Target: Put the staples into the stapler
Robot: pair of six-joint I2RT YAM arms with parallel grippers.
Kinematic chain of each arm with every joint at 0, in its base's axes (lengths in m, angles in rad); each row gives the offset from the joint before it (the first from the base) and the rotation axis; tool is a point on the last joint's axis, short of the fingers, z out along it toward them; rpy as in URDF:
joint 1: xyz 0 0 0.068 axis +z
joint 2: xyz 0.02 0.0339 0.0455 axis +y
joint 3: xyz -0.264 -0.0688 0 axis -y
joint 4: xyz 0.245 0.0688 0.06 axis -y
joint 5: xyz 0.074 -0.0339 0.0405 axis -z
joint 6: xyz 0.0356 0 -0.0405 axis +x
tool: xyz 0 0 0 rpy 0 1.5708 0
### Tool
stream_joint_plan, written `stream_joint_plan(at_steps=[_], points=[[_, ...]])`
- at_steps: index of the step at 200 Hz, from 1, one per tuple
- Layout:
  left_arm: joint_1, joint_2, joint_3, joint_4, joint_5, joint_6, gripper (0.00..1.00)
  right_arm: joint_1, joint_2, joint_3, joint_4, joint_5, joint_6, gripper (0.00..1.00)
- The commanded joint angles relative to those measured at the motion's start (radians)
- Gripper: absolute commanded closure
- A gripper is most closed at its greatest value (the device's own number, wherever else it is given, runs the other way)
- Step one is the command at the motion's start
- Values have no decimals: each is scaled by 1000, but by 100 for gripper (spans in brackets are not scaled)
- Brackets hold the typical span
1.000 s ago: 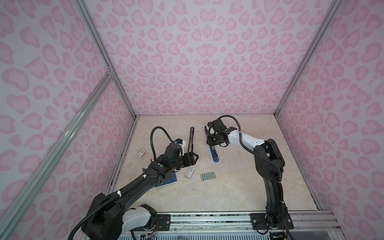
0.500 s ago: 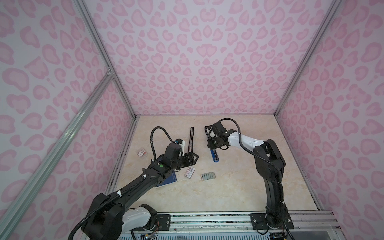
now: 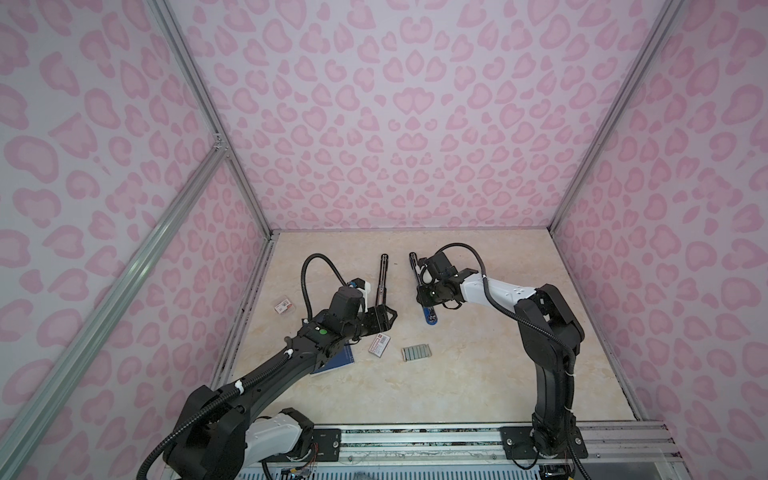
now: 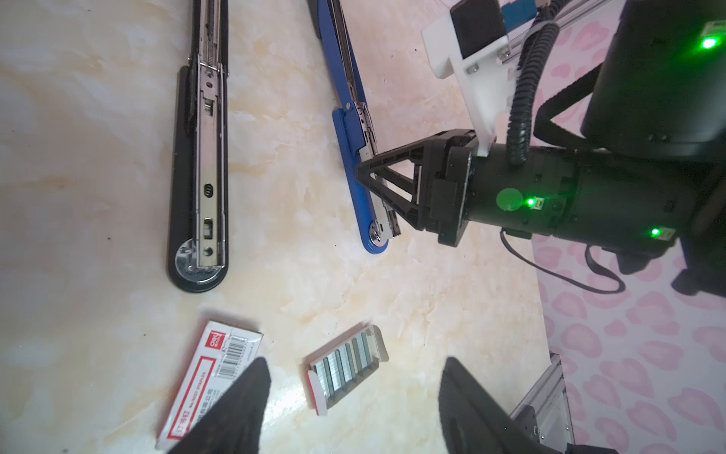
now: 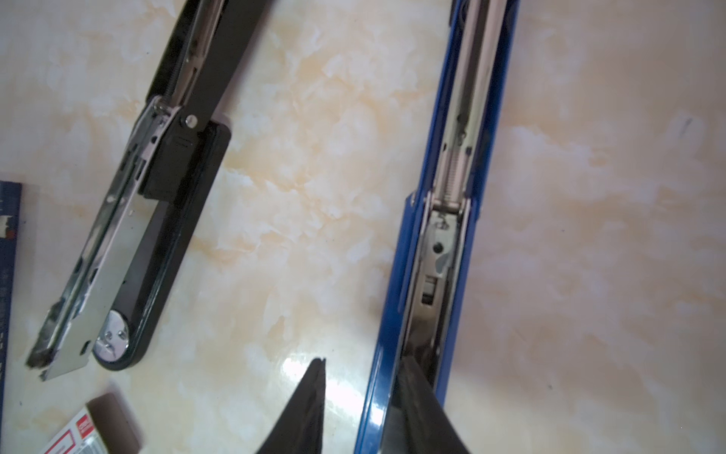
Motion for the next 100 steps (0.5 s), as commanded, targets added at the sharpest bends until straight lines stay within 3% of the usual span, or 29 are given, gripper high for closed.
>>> stream_joint_plan(at_steps=[1, 100], points=[[2, 6, -2, 26, 7, -8, 29, 4, -10, -19, -14, 25, 18, 66], [1, 1, -5, 24, 6, -8, 29, 13, -41, -9, -32, 54, 10, 69]])
